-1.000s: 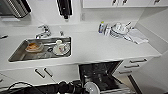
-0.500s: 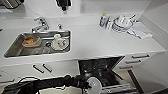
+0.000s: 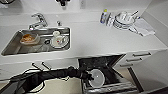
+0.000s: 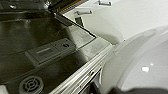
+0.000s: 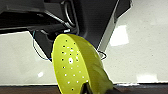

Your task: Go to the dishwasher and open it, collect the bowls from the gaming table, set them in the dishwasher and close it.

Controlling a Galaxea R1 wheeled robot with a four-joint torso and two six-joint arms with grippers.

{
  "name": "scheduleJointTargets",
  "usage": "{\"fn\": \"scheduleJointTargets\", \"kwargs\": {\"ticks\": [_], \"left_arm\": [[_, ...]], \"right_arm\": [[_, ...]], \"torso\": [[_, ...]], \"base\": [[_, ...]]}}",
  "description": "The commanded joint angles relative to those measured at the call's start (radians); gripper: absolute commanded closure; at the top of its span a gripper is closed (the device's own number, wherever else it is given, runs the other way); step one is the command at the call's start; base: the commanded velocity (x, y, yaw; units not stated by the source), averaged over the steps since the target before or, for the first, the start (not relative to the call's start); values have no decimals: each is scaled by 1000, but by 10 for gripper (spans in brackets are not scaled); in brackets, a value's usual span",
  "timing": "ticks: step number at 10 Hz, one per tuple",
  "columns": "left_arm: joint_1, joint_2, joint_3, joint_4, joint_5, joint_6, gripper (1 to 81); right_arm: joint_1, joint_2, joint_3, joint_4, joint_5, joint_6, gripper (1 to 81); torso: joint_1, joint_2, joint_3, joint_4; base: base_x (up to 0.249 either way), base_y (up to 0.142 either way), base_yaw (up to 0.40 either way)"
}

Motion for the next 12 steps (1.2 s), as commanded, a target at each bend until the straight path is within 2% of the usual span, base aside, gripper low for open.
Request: {"fn": "scheduleJointTargets", "kwargs": {"ticks": [1,2,4,5,6,7,8,9,11,12], "left_arm": [[-144,73,-20,-21,45,-9,811],[-155,86,-24,-29,48,-9,10],[-147,82,-20,-30,57,-9,10],[-119,53,-8,-29,57,-9,10],[-65,7,31,-12,57,-6,10],[-5,-65,79,6,57,1,10],[58,-136,137,57,57,1,10],[124,-220,218,132,57,1,10],[275,-338,317,239,51,1,10],[352,-383,345,296,45,1,10]], "right_arm": [[-25,-23,6,-9,-50,3,811],[-25,-22,6,-8,-50,3,811],[-19,-23,8,-6,-41,18,811],[-19,-38,20,-6,-9,32,811],[-16,-80,61,-9,27,58,811],[-13,-166,163,-11,59,83,811],[-8,-253,261,-11,97,109,811],[4,-356,366,-11,142,135,811],[54,-469,478,-9,145,167,811],[87,-496,500,-11,134,193,811]], "torso": [[0,0,0,0],[0,0,0,0],[0,0,-1,0],[0,0,-1,0],[0,0,-1,0],[0,0,-1,0],[0,0,-1,0],[0,0,-1,0],[0,0,-1,0],[0,0,-1,0]], "base": [[0,0,0],[0,0,0],[0,0,0],[0,0,0],[0,0,0],[0,0,0],[0,0,0],[0,0,0],[0,0,0],[0,0,0]]}}
